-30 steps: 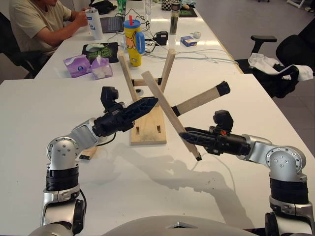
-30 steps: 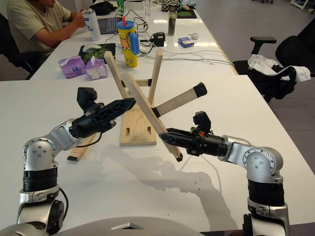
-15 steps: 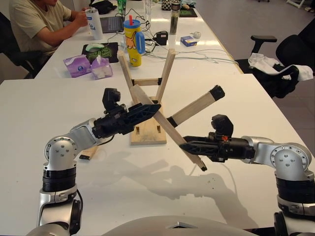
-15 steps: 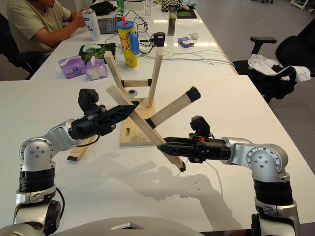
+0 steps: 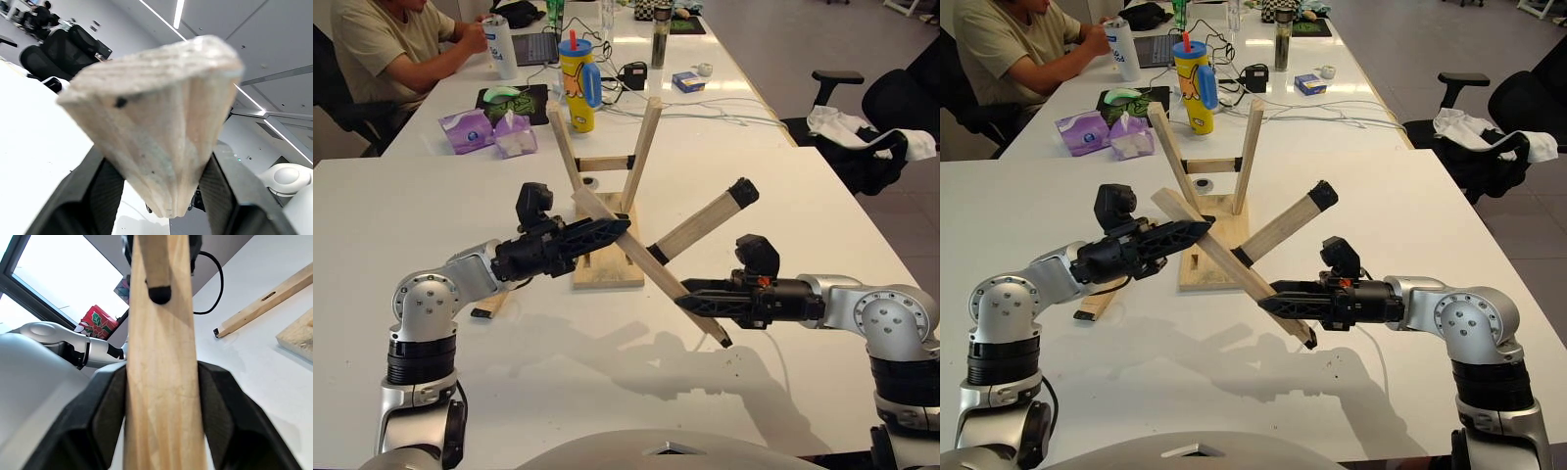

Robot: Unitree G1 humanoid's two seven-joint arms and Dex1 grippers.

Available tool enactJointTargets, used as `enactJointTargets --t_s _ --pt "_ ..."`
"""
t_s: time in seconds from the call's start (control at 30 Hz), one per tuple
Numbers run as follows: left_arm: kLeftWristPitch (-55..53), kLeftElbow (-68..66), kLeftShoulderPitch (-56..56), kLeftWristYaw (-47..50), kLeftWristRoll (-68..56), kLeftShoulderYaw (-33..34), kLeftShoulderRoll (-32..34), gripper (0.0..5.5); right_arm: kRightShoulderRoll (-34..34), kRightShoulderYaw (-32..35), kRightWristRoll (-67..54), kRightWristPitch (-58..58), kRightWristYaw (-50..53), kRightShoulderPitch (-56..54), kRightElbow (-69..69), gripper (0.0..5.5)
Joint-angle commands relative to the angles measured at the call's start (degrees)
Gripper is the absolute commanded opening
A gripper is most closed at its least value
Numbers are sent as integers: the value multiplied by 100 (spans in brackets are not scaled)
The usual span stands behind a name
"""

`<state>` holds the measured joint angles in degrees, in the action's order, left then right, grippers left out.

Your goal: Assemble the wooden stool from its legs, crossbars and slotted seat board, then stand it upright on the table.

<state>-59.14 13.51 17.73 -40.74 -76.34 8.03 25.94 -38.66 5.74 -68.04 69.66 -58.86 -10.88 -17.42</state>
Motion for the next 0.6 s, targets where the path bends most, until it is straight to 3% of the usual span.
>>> enactJointTargets --t_s 0.03,0.17,0.2,0.43,0.6 --pt "-107 172 -113 -116 171 -112 211 208 -94 -50 114 -204 -122 -116 -86 206" --pt "-55 164 -329 -230 296 92 494 208 72 -15 470 -560 120 -246 149 206" --pt "-27 137 -432 -257 294 256 618 208 92 -9 541 -610 167 -276 248 244" --pt "-13 -359 -757 -654 353 1447 1726 203 436 -183 1381 -1481 650 -20 473 335" --pt "372 -1335 -324 -1524 1208 1556 2706 203 807 -1215 3339 -3218 1175 3 536 335"
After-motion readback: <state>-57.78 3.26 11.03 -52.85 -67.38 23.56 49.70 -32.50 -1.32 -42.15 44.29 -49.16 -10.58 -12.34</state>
